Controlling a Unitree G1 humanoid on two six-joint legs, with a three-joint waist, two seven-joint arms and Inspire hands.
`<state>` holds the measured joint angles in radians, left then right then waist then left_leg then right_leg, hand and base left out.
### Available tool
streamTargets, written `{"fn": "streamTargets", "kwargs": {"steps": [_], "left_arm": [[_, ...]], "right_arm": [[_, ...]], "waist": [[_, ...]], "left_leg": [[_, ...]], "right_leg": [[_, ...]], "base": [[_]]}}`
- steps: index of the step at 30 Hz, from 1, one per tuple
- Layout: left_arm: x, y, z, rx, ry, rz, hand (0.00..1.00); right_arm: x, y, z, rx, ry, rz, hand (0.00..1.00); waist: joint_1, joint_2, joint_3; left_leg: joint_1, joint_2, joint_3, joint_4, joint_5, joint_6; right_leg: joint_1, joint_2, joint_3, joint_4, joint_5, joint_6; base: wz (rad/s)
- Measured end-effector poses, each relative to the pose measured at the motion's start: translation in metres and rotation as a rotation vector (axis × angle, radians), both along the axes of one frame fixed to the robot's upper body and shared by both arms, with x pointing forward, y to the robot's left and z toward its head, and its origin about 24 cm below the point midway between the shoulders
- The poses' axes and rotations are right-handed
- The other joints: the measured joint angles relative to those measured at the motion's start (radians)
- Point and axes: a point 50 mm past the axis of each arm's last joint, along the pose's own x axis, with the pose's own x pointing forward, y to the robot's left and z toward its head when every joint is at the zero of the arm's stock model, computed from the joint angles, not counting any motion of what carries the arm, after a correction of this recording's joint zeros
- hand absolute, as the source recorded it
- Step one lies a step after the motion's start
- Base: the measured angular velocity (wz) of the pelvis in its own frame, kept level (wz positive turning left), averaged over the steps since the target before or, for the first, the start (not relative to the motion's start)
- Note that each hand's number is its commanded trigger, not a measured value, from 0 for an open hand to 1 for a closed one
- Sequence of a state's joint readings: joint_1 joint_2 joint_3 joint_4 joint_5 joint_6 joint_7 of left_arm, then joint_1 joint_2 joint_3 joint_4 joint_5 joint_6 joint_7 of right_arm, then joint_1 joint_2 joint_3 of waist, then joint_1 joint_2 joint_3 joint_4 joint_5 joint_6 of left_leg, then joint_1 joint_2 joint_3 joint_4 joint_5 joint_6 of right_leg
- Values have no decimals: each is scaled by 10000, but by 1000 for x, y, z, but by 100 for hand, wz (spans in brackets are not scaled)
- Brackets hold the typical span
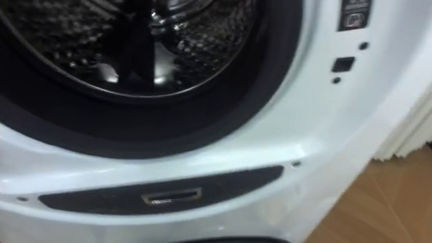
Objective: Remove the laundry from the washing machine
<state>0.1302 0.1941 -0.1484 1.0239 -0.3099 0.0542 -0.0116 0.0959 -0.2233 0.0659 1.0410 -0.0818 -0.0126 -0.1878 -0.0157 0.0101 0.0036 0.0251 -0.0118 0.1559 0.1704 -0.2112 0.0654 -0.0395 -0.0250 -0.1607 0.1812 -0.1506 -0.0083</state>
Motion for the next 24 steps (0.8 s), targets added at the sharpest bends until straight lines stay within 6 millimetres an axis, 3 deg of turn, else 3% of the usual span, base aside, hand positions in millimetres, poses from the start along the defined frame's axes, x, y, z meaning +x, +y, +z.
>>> {"fn": "streamTargets", "kwargs": {"steps": [9,13,16,17,24], "left_arm": [[-12,0,-3,375,164,252,0],[-17,1,-3,405,264,380,0],[-24,3,-4,423,414,554,0],[-25,3,-4,433,424,626,0],[-43,10,-4,652,734,1296,0]], "right_arm": [[-22,23,-18,1768,1178,-934,0],[-25,24,-19,2100,1335,-1080,0],[-27,27,-20,2259,1442,-1058,0],[-30,28,-21,2281,1499,-1083,0],[-34,29,-21,2296,1551,-1133,0]], "waist": [[206,-92,79],[236,-149,89],[321,-157,73],[357,-194,30],[485,-185,30]], "left_leg": [[395,-7,-554,-69,-13,-21],[509,9,-654,-89,-50,-77],[743,8,-737,-201,-88,-104],[770,8,-736,-191,-89,-103],[1079,27,-734,-209,-121,-128]], "right_leg": [[711,-8,-499,-301,-29,44],[888,21,-646,-305,-30,38],[1098,80,-615,-305,-40,25],[1111,82,-616,-304,-40,24],[1382,126,-519,-309,-55,10]], "base": [[20],[15],[1],[0],[-3]]}}
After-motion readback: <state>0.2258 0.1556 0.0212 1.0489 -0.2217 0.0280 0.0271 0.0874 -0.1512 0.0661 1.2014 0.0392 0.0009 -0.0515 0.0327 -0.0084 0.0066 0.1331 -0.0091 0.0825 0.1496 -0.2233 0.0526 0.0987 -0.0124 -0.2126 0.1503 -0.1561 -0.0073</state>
